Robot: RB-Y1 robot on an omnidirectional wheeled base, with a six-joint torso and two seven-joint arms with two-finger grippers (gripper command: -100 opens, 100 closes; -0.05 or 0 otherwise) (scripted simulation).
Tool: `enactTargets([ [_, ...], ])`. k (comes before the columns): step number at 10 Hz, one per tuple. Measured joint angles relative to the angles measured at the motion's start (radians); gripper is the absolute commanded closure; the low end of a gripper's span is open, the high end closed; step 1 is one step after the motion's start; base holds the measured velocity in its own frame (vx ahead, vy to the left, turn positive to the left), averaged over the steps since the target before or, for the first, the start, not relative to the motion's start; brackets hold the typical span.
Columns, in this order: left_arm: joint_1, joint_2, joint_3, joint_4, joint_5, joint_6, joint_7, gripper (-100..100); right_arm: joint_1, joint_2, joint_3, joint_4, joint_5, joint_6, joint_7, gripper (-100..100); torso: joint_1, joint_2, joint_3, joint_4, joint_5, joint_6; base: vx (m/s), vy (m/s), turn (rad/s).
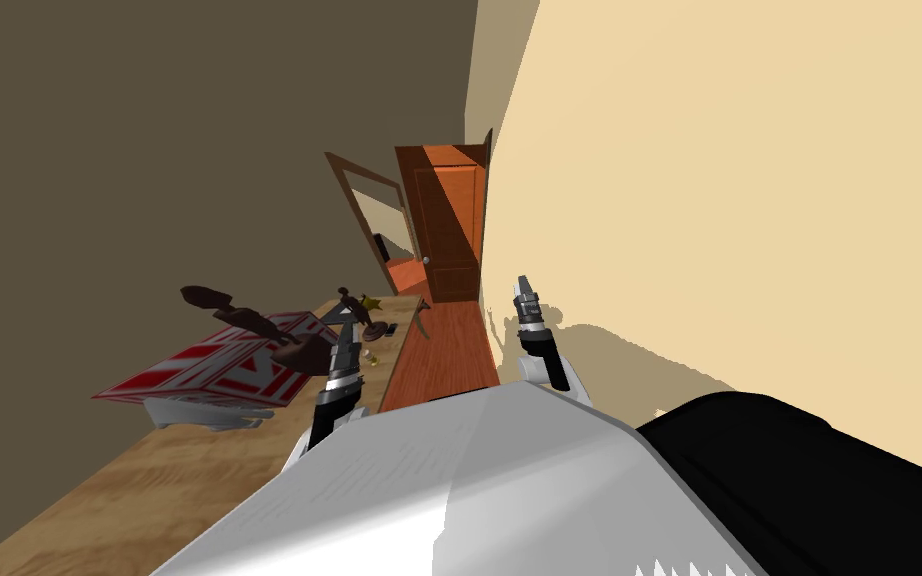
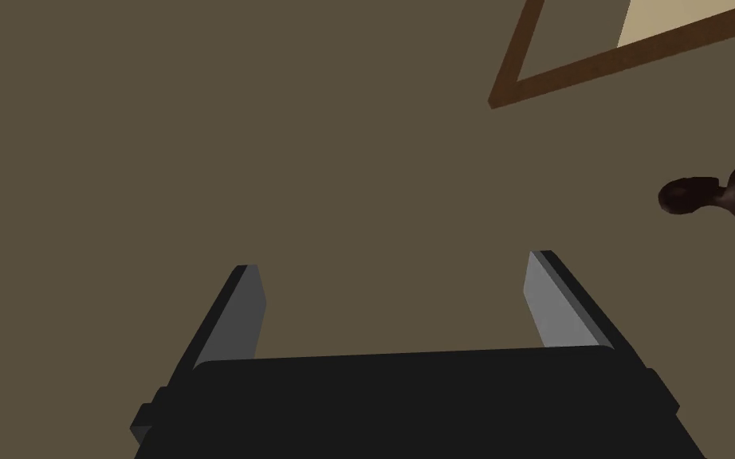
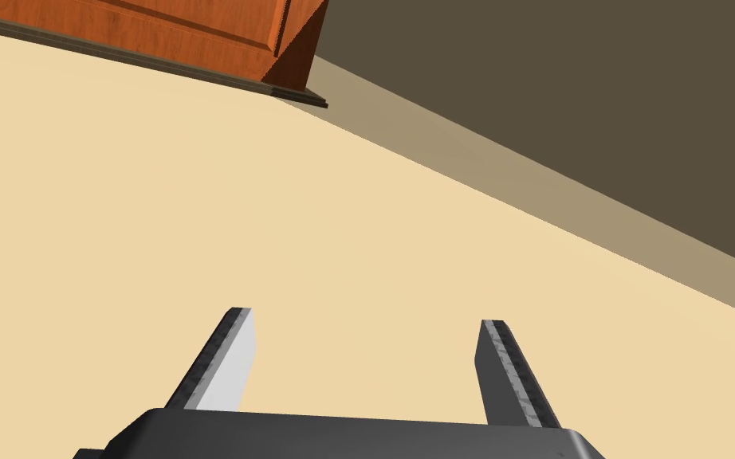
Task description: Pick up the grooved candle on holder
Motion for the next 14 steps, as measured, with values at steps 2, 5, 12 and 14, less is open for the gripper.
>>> enactTargets([
  [2, -0.011, 0.012, -0.001, 0.074, -0.002, -0.027, -0.025, -100, 0.0, 0.0, 0.0, 0.0, 0.0, 0.0, 0.0, 0, 0.0, 0.0, 0.0, 0.0, 0.0, 0.0, 0.015, -0.003, -0.008],
  [5, -0.011, 0.029, -0.002, 0.159, -0.003, -0.053, -0.059, -100, 0.0, 0.0, 0.0, 0.0, 0.0, 0.0, 0.0, 0, 0.0, -0.001, 0.0, 0.0, 0.0, 0.0, 0.017, -0.002, -0.004],
  [12, -0.032, 0.061, -0.004, 0.358, -0.007, -0.124, -0.129, -100, 0.0, 0.0, 0.0, 0.0, 0.0, 0.0, 0.0, 0, 0.0, -0.001, -0.001, 0.0, 0.0, 0.0, 0.025, -0.002, -0.006],
  [14, -0.041, 0.067, -0.004, 0.408, -0.008, -0.138, -0.143, -100, 0.0, 0.0, 0.0, 0.0, 0.0, 0.0, 0.0, 0, 0.0, -0.001, 0.0, 0.0, 0.0, 0.0, 0.024, 0.002, -0.007],
])
